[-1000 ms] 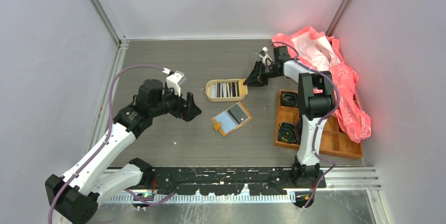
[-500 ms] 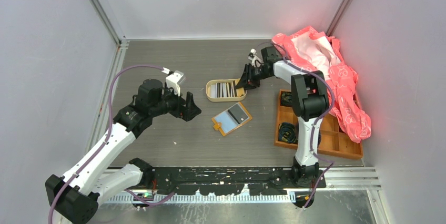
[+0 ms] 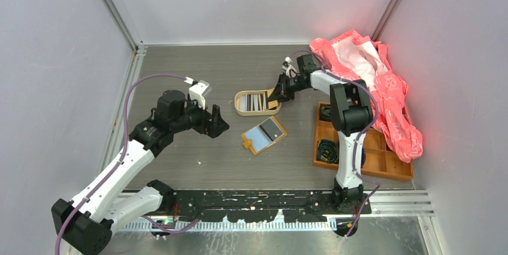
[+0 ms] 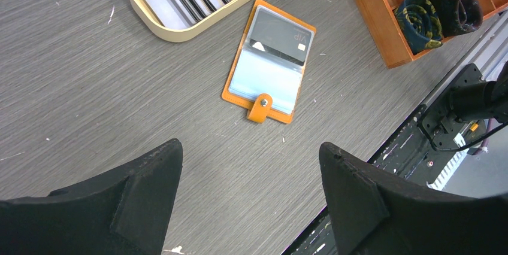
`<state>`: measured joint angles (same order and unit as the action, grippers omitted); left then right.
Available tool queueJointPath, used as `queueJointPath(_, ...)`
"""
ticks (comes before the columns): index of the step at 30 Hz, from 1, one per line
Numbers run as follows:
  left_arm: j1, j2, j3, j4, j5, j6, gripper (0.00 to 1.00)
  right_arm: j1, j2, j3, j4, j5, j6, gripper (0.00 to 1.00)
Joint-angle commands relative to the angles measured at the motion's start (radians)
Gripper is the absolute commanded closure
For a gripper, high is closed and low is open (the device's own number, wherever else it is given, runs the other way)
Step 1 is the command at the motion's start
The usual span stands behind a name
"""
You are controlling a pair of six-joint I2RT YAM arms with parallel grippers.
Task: Put the credit cards into the card holder
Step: Pick up the credit card from the storage box.
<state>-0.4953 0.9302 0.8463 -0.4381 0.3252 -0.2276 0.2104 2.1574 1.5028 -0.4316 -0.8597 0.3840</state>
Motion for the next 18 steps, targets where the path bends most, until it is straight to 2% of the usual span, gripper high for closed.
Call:
queueJointPath(1, 0.006, -0.004, 0.004, 0.035, 0.013, 0.002, 0.16, -0.017, -0.037, -0.005, 0.058, -0.067, 0.032, 0.93)
queueJointPath(7, 0.006, -0.007, 0.004, 0.035, 0.012, 0.002, 0.16, -0.046, -0.057, -0.023, 0.077, -0.096, 0.047, 0.93)
queueJointPath(10, 0.007, -0.006, 0.004, 0.035, 0.013, 0.001, 0.16, -0.054, -0.057, -0.028, 0.079, -0.105, 0.047, 0.87)
queueJointPath(13, 0.006, -0.006, 0.004, 0.036, 0.014, 0.001, 0.16, -0.059, -0.052, -0.029, 0.076, -0.108, 0.047, 0.76)
queueJointPath(18, 0.006, -0.006, 0.004, 0.034, 0.012, 0.002, 0.16, -0.06, -0.048, -0.027, 0.074, -0.107, 0.047, 0.72)
